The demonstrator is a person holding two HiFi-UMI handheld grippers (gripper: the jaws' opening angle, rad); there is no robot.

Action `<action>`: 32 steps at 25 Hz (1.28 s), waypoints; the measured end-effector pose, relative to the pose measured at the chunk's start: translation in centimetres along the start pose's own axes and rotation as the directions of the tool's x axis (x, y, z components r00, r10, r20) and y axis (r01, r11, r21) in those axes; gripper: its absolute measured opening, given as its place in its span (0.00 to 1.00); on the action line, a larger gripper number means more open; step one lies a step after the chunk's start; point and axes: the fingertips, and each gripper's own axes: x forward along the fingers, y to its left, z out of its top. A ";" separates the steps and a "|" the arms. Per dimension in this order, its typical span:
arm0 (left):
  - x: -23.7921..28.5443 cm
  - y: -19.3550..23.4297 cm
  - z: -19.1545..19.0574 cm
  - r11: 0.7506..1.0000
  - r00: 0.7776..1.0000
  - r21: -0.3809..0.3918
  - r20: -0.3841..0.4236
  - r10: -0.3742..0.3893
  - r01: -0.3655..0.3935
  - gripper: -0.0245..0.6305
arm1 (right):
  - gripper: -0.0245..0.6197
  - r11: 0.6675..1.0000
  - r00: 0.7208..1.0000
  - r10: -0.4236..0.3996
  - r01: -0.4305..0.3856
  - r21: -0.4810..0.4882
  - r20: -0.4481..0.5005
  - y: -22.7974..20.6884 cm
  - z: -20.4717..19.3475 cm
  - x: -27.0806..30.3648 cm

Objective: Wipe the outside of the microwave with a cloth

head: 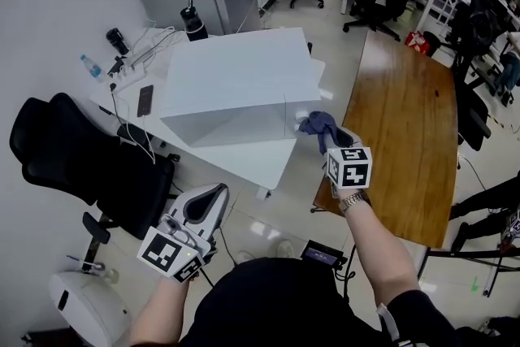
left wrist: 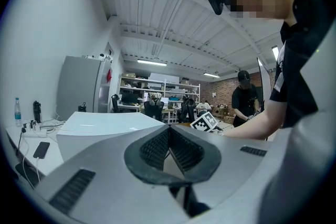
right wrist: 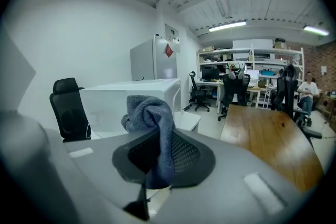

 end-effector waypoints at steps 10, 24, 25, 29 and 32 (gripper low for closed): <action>0.5 -1.2 0.8 1.000 0.999 0.015 0.021 0.025 -0.025 0.05 | 0.11 0.989 0.982 0.144 -0.140 -0.040 0.122 4.3 4.8 -6.1; -2.3 0.5 2.7 0.997 0.996 0.037 0.050 0.071 -0.073 0.04 | 0.11 0.959 0.927 0.281 -0.258 -0.121 0.250 13.3 10.2 -13.9; -2.6 0.8 2.7 0.997 0.996 0.034 0.051 0.074 -0.076 0.04 | 0.11 0.957 0.923 0.288 -0.264 -0.124 0.254 14.0 10.4 -14.3; -3.7 1.6 2.9 0.996 0.995 0.029 0.063 0.077 -0.079 0.04 | 0.11 0.948 0.915 0.312 -0.285 -0.138 0.255 16.3 10.4 -15.0; -4.1 1.9 3.3 0.997 0.994 0.029 0.078 0.072 -0.074 0.04 | 0.11 0.942 0.910 0.330 -0.301 -0.147 0.253 17.5 10.6 -15.5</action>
